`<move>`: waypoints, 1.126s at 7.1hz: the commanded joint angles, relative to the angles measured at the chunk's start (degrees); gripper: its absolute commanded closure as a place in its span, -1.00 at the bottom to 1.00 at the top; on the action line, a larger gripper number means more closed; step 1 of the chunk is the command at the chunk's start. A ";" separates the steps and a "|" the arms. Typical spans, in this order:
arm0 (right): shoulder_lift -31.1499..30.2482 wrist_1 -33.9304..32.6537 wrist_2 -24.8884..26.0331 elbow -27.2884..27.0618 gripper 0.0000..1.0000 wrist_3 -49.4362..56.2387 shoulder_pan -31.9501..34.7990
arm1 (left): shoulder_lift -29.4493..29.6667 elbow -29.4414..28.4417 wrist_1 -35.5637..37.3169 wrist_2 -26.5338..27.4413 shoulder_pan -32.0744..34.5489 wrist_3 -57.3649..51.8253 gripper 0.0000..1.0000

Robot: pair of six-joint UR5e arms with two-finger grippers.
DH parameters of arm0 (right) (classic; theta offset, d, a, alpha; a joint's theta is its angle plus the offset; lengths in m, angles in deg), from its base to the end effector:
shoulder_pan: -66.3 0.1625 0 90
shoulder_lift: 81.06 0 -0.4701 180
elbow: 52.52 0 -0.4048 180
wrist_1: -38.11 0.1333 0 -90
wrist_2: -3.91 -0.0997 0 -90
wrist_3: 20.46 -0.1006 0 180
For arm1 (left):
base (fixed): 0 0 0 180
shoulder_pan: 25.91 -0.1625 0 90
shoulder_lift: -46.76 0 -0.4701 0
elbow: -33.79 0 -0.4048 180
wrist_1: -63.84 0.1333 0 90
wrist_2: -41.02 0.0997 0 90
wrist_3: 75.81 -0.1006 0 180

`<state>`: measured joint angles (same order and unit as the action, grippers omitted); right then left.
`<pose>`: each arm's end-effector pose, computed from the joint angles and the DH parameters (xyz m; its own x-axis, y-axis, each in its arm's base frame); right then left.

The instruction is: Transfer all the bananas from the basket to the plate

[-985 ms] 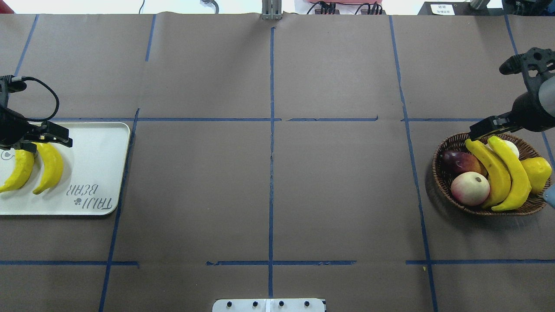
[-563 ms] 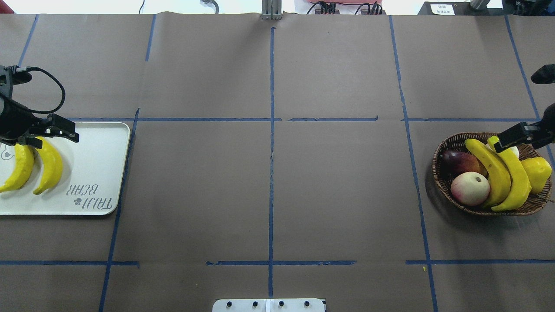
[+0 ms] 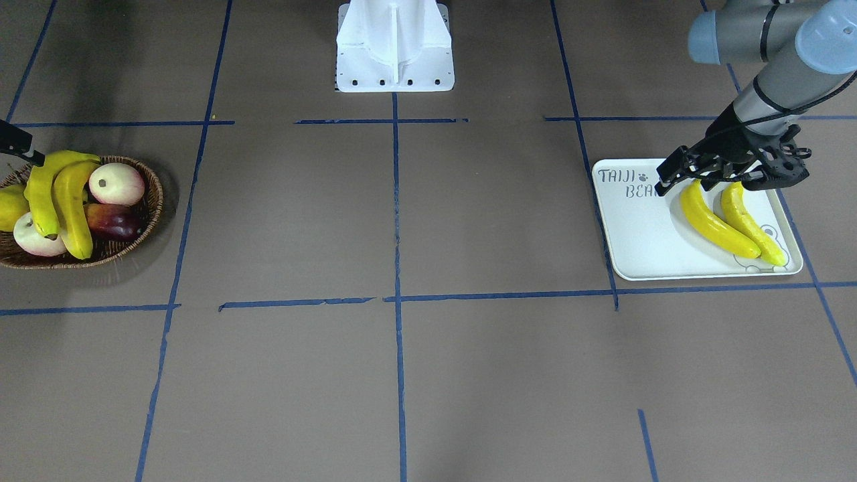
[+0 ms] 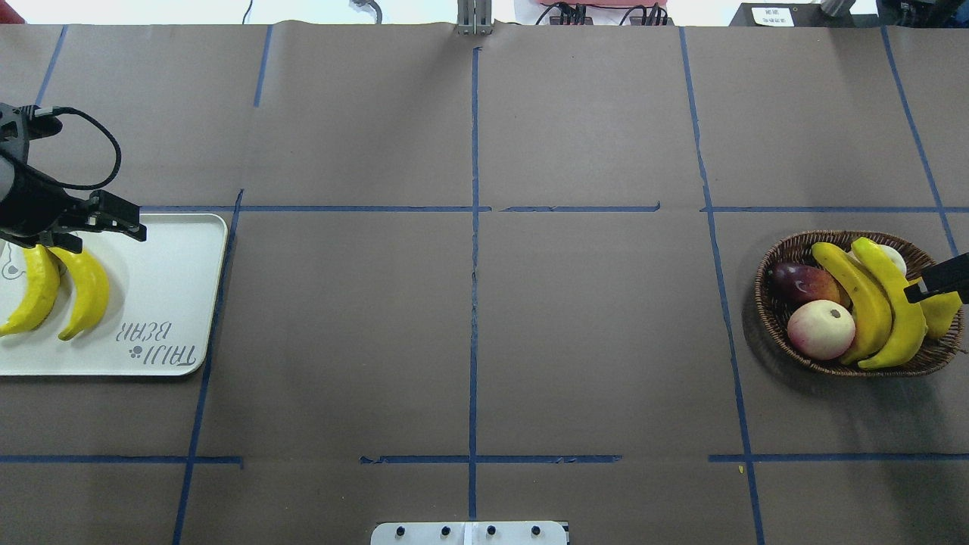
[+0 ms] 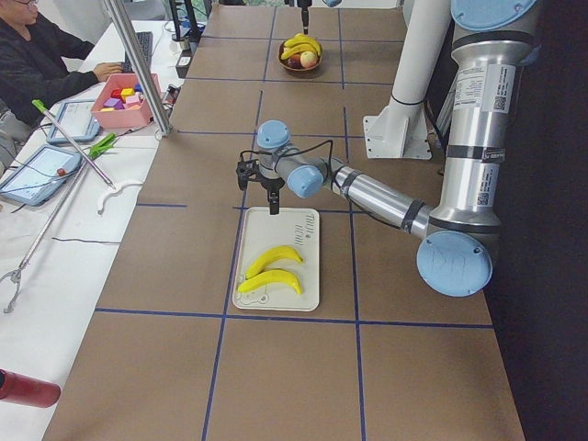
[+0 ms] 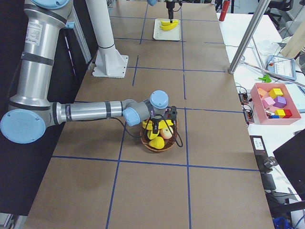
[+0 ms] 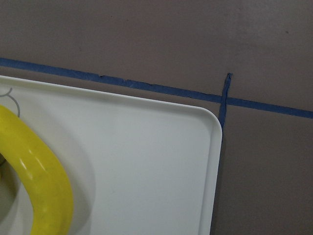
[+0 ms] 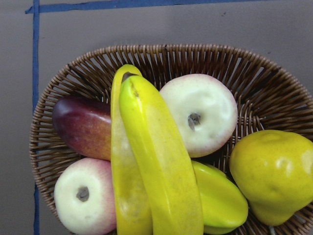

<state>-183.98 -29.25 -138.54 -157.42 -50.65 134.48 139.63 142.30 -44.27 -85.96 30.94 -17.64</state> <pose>-0.1048 -0.4058 0.6209 0.5529 -0.0364 0.8325 0.0693 0.9976 -0.0023 0.2281 -0.4823 0.4831 0.6010 -0.1497 -0.7851 0.1679 0.9840 -0.0590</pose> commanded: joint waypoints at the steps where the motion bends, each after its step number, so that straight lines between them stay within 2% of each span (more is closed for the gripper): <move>1: -1.39 3.80 -0.64 1.97 -0.99 0.12 -0.15 | 0.04 0.12 0.00 0.07 -0.07 0.36 -0.99; 3: -1.40 8.45 -0.73 4.96 -0.99 0.13 -2.33 | 0.04 0.12 0.00 0.07 -0.07 0.45 -0.99; 5: -1.14 9.53 -2.91 4.97 -0.99 0.04 -4.45 | 0.04 0.12 0.00 0.07 -0.07 0.45 -0.99; 7: -1.14 9.62 -2.93 5.24 -0.96 0.04 -4.81 | 0.04 0.21 0.00 0.16 -0.07 0.45 -0.99; 8: -1.14 9.62 -3.01 5.41 -0.28 0.04 -4.81 | 0.04 0.21 0.00 0.16 -0.16 0.45 -0.99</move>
<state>-185.13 -19.70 -141.43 -152.22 -50.61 129.76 139.66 142.50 -44.27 -85.81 30.84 -17.19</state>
